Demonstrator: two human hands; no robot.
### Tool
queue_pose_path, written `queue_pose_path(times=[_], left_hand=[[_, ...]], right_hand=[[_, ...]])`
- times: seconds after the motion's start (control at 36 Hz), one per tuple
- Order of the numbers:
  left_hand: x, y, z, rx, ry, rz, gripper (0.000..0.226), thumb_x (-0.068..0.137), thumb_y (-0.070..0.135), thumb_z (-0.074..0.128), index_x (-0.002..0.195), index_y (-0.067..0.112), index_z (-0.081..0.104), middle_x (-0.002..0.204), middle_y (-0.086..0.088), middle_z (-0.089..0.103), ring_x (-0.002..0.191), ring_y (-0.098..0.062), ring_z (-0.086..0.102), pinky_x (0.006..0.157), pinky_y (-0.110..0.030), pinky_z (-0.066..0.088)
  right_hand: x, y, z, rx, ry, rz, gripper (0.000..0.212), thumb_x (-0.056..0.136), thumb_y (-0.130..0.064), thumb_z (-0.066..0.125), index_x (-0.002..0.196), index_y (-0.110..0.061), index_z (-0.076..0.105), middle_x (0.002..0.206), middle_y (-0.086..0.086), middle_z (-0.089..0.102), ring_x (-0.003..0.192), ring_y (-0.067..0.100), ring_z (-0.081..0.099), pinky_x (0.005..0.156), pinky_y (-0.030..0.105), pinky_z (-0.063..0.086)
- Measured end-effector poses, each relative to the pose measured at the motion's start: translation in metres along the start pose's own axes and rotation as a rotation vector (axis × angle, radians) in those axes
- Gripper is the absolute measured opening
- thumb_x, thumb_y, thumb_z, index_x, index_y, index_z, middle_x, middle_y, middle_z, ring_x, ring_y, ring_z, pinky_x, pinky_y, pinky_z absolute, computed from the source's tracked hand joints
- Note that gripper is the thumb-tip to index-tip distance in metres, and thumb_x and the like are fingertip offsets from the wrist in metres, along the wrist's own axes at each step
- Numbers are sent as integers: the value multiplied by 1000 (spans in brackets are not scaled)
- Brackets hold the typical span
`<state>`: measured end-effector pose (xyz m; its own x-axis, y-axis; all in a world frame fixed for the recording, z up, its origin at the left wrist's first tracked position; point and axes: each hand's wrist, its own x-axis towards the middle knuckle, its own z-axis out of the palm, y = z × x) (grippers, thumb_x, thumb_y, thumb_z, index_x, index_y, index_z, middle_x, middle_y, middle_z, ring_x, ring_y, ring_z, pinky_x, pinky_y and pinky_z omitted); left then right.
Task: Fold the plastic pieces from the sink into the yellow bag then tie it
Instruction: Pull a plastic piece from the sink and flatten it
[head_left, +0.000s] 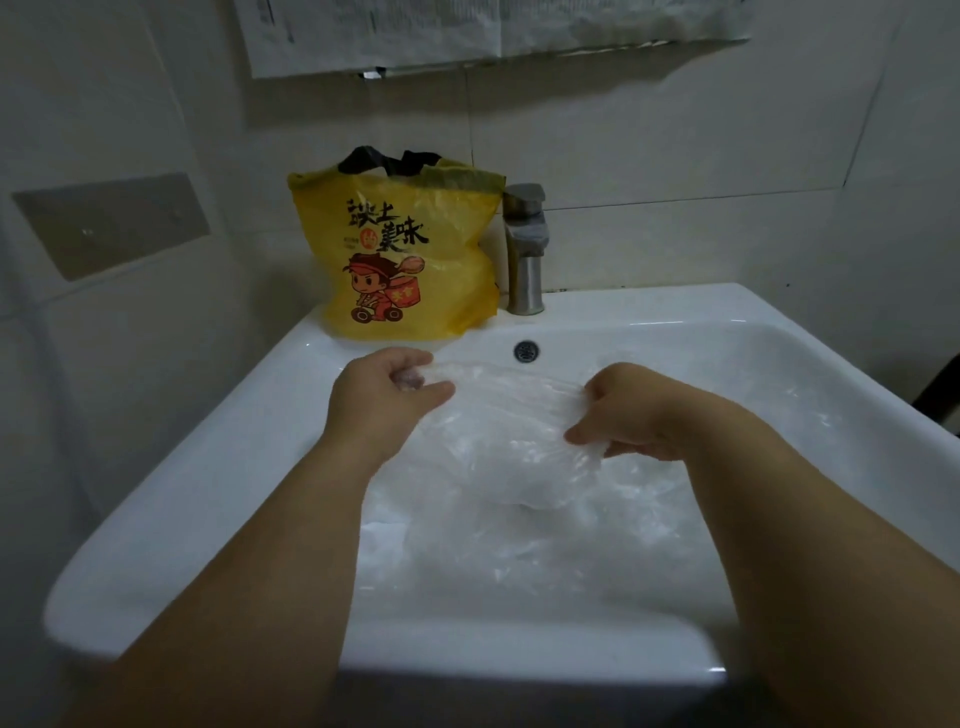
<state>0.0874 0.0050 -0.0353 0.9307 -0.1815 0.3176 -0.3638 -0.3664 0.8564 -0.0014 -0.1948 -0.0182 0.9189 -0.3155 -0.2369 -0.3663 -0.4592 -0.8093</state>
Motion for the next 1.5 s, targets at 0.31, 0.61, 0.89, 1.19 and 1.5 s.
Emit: queue_pose_path(times=[0.31, 0.61, 0.89, 1.19, 1.5], left_hand=[[5, -8, -6, 87, 65, -7, 15, 81, 25, 78, 85, 14, 68, 77, 4, 64, 76, -12, 59, 66, -21, 44], [6, -9, -8, 143, 74, -23, 17, 83, 28, 75, 89, 13, 68, 79, 4, 63, 82, -16, 58, 72, -24, 41], [6, 9, -3, -458, -111, -197, 15, 96, 24, 59, 86, 13, 57, 98, -7, 62, 96, -18, 58, 97, -29, 47], [1, 14, -2, -235, 38, -51, 36, 93, 43, 57, 72, 15, 49, 65, 2, 49, 62, -10, 49, 64, -24, 47], [-13, 29, -1, -69, -184, 29, 53, 71, 34, 81, 119, 31, 60, 115, 18, 53, 108, -3, 53, 69, -7, 40]], right_hand=[[-5, 0, -5, 151, -293, 82, 59, 62, -23, 78, 110, 7, 63, 115, 24, 66, 108, 35, 64, 82, 36, 58], [1, 1, -9, -58, 37, -55, 18, 91, -18, 64, 105, -9, 59, 91, 10, 60, 78, 22, 59, 70, 30, 58], [-3, -15, -14, 887, 197, -218, 22, 98, -5, 45, 115, 2, 56, 105, 17, 62, 91, 27, 64, 75, 33, 55], [-5, -13, -8, 533, 471, -352, 37, 95, -41, 54, 85, -7, 64, 94, 20, 66, 92, 34, 66, 71, 42, 59], [-5, -15, -7, 490, 386, -337, 26, 90, -38, 62, 74, -18, 63, 79, 2, 67, 78, 18, 65, 71, 29, 55]])
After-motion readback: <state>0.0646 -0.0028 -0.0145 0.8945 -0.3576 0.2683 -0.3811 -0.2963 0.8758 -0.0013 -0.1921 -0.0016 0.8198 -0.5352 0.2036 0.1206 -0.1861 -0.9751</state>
